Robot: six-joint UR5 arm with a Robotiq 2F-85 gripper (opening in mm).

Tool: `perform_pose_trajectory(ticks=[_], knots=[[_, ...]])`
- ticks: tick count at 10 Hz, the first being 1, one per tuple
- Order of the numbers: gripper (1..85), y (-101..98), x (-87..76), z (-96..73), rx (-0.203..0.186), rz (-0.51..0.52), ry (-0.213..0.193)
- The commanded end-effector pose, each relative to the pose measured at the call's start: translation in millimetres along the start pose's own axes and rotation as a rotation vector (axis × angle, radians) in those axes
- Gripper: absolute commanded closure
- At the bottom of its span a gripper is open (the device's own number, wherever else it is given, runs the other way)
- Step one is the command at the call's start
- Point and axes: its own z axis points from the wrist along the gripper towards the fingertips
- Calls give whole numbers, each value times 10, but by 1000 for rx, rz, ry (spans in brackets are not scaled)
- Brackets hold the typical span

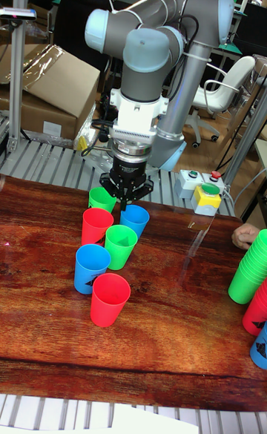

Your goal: Stack the cups

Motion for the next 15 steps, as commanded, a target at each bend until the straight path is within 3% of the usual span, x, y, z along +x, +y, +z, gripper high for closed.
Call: perform_pose_trajectory(ticks=[1, 3, 5, 6, 7, 8, 9, 10, 11, 13, 14, 15], knots=[[240, 163, 40, 26, -36, 22, 3], [7, 115, 110, 22, -31, -49, 27], [27, -17, 117, 68, -9, -68, 19], [277, -31, -29, 99, -2, -6, -22], [770, 2, -205, 83, 17, 154, -58], [843, 70, -200, 25, 24, 172, -34], [843, 120, -198, -38, 18, 159, -18], [843, 4, -175, -139, 75, 133, 11], [843, 74, -366, -185, 61, 60, -57], [843, 56, -415, -199, 71, 8, -80], [843, 130, -382, -197, 44, 14, -71], [617, 69, -124, -215, 61, -68, 16]])
